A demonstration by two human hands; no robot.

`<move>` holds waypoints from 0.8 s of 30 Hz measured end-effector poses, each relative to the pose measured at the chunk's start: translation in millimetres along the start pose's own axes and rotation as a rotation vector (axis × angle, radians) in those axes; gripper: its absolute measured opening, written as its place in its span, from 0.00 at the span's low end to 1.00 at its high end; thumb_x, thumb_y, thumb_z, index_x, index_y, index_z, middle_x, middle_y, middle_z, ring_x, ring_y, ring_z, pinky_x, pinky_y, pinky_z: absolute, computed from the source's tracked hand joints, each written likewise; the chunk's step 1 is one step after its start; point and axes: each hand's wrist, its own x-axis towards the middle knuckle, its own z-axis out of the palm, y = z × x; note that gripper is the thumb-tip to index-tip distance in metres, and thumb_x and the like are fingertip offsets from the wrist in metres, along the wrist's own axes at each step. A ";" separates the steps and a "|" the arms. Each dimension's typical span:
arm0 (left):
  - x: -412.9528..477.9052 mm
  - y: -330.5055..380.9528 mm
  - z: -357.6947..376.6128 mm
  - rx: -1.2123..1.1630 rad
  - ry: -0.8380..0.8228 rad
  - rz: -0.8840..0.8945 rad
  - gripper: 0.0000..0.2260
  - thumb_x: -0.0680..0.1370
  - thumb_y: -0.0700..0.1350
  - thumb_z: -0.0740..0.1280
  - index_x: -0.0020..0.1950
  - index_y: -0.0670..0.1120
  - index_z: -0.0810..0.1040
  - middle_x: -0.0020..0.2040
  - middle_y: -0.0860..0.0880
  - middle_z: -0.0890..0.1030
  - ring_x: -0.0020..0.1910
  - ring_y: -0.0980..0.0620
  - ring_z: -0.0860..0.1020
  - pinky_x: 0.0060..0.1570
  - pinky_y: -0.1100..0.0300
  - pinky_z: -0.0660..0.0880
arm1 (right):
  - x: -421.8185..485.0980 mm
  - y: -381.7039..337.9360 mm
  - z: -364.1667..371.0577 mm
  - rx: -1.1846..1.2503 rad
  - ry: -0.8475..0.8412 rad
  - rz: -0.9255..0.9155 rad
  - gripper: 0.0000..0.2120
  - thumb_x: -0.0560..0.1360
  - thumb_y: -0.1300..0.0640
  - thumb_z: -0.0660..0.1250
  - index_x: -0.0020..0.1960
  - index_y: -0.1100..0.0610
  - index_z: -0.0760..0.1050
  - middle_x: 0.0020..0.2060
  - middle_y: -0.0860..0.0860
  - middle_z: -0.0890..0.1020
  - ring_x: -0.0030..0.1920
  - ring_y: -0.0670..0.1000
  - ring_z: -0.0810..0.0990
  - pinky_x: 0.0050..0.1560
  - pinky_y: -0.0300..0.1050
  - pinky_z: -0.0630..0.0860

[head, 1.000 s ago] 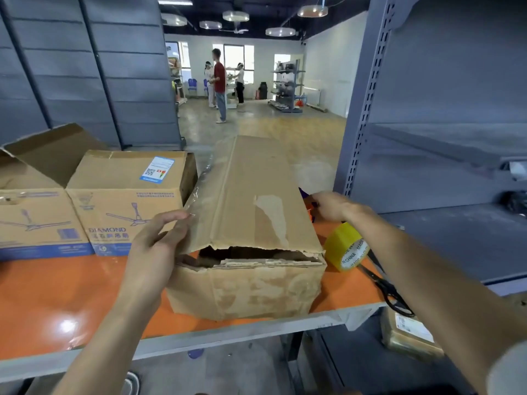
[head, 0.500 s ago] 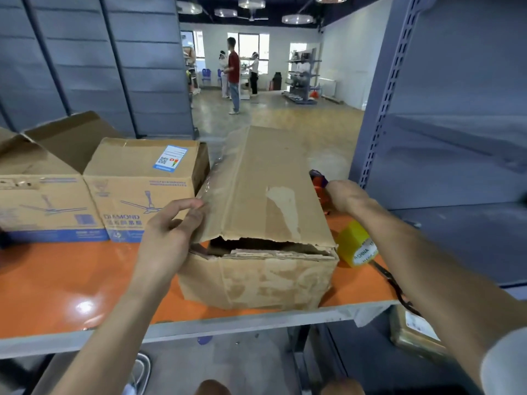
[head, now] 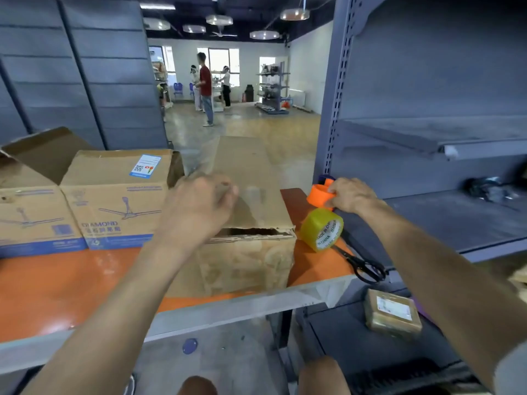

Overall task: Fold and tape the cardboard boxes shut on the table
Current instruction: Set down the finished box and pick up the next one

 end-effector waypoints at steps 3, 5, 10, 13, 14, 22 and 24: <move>9.5 53.8 23.8 0.011 -0.138 0.157 0.13 0.82 0.58 0.63 0.61 0.56 0.81 0.58 0.45 0.83 0.59 0.41 0.80 0.58 0.49 0.77 | -14.2 12.5 -4.1 0.031 0.035 0.025 0.11 0.75 0.49 0.73 0.54 0.52 0.81 0.56 0.55 0.81 0.53 0.57 0.76 0.53 0.50 0.73; 15.2 81.1 43.1 0.066 -0.180 0.209 0.13 0.81 0.58 0.63 0.61 0.56 0.81 0.58 0.47 0.83 0.60 0.41 0.80 0.55 0.51 0.75 | -24.3 24.4 -7.5 0.051 0.052 0.040 0.17 0.75 0.48 0.73 0.62 0.52 0.80 0.62 0.54 0.80 0.62 0.58 0.77 0.62 0.53 0.74; 16.7 141.0 102.5 0.060 -0.294 0.373 0.11 0.81 0.57 0.64 0.57 0.54 0.81 0.56 0.48 0.82 0.57 0.41 0.80 0.47 0.55 0.69 | -54.8 76.6 -6.4 0.040 0.052 0.117 0.09 0.75 0.50 0.71 0.53 0.52 0.80 0.56 0.56 0.82 0.59 0.59 0.78 0.52 0.49 0.73; 9.8 168.3 141.2 0.055 -0.382 0.433 0.12 0.81 0.56 0.64 0.59 0.53 0.81 0.57 0.47 0.81 0.59 0.42 0.79 0.50 0.54 0.72 | -70.7 105.6 9.7 0.000 -0.013 0.192 0.11 0.77 0.50 0.69 0.57 0.53 0.79 0.57 0.56 0.81 0.59 0.59 0.79 0.53 0.49 0.73; 6.5 174.1 153.6 0.066 -0.426 0.447 0.12 0.81 0.56 0.64 0.61 0.53 0.81 0.59 0.47 0.80 0.61 0.42 0.78 0.54 0.53 0.73 | -75.4 113.6 17.1 -0.013 -0.029 0.218 0.15 0.77 0.50 0.68 0.62 0.52 0.78 0.59 0.56 0.80 0.61 0.59 0.79 0.56 0.50 0.74; -0.1 161.2 168.1 0.245 -0.463 0.451 0.18 0.82 0.56 0.62 0.71 0.53 0.75 0.69 0.44 0.72 0.71 0.42 0.68 0.67 0.47 0.67 | -92.9 121.5 61.5 -0.078 -0.048 0.283 0.21 0.81 0.55 0.61 0.73 0.46 0.68 0.62 0.56 0.80 0.61 0.61 0.80 0.54 0.52 0.75; 5.6 157.4 147.8 0.226 -0.392 0.452 0.17 0.82 0.55 0.63 0.69 0.52 0.76 0.66 0.44 0.75 0.68 0.42 0.70 0.64 0.49 0.68 | -89.3 104.5 52.5 -0.137 -0.006 0.282 0.20 0.80 0.58 0.60 0.71 0.49 0.69 0.60 0.56 0.81 0.60 0.61 0.80 0.50 0.51 0.74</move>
